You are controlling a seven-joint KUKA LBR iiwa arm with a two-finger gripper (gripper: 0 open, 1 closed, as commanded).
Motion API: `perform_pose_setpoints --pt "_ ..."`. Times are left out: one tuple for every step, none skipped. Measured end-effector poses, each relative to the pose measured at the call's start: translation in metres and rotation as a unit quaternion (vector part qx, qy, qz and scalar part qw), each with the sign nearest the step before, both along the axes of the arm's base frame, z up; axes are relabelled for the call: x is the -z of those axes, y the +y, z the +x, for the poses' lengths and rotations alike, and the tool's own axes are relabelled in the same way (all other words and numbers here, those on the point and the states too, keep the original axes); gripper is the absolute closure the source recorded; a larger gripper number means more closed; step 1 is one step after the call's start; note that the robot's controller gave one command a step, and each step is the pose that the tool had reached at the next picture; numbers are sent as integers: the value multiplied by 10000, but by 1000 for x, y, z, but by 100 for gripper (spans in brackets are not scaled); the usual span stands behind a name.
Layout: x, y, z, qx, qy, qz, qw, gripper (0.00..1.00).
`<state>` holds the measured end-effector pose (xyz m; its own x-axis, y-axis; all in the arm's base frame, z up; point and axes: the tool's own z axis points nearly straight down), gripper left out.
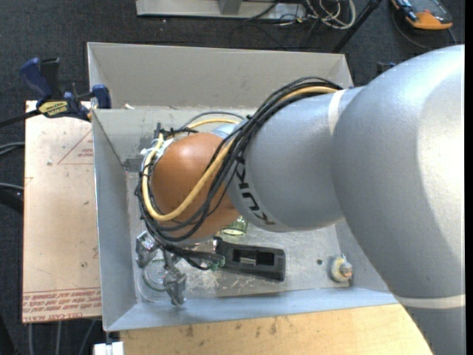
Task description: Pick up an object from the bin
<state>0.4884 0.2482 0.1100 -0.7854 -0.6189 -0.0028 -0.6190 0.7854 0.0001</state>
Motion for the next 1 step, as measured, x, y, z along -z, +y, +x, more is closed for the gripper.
perform_pose_setpoints --pt "-16 1 0 -4 1 2 10000 100"
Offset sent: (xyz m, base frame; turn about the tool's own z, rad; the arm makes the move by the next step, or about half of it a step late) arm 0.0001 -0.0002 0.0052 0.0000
